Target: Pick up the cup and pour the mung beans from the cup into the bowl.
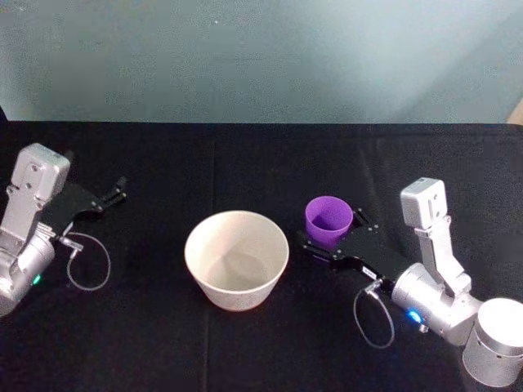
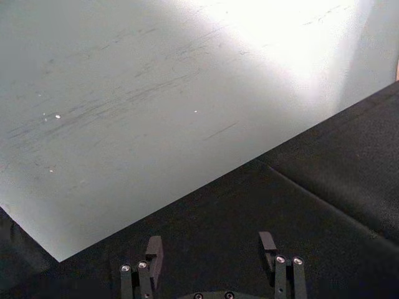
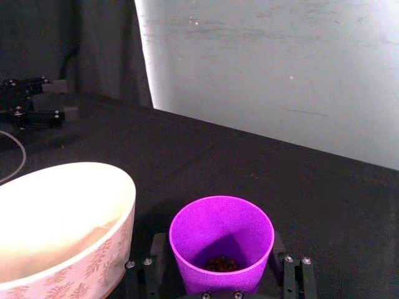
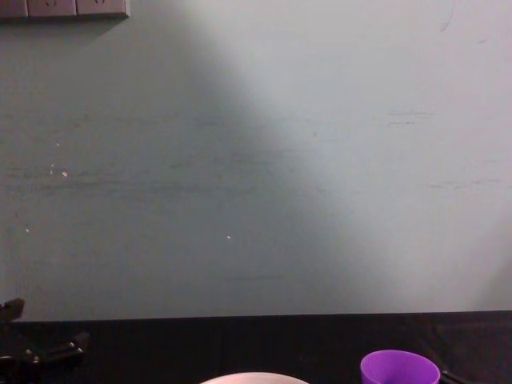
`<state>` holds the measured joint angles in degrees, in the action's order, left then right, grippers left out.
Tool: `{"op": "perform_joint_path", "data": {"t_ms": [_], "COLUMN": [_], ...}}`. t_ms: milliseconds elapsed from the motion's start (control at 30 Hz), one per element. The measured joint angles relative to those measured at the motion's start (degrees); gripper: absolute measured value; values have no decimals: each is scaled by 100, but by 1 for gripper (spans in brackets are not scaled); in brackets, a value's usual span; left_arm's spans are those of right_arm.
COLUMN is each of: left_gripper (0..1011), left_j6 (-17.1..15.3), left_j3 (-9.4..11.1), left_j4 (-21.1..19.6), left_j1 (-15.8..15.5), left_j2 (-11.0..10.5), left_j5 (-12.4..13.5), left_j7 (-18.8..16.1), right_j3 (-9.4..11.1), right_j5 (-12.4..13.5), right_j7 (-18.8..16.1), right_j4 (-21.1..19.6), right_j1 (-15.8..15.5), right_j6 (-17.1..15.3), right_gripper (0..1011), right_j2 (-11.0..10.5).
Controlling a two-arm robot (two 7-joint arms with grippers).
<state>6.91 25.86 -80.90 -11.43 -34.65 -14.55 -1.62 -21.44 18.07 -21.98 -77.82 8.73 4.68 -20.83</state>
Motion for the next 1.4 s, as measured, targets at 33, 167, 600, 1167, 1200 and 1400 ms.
{"op": "perform_joint_path", "data": {"t_ms": [33, 167, 600, 1167, 1200, 1400], "left_gripper": [1000, 1000, 1000, 1000, 1000, 1000], "left_j6": [0, 0, 0, 0, 0, 0], "left_j3": [0, 0, 0, 0, 0, 0], "left_j4": [0, 0, 0, 0, 0, 0], "left_j1": [0, 0, 0, 0, 0, 0], "left_j2": [0, 0, 0, 0, 0, 0], "left_j5": [0, 0, 0, 0, 0, 0], "left_j7": [0, 0, 0, 0, 0, 0], "right_j3": [6, 51, 141, 335, 343, 402], "right_j5": [-7, -87, -249, -232, -228, -170], "right_j7": [-2, -5, -7, 12, 14, 39], "right_j4": [6, 42, 67, -724, -762, -1077], "right_j1": [0, 2, -16, -219, -221, -245], "right_j6": [0, 24, 16, -335, -366, -588], "right_gripper": [1003, 1003, 741, 729, 729, 729], "right_j2": [10, 76, 178, 28, 19, -56]}}
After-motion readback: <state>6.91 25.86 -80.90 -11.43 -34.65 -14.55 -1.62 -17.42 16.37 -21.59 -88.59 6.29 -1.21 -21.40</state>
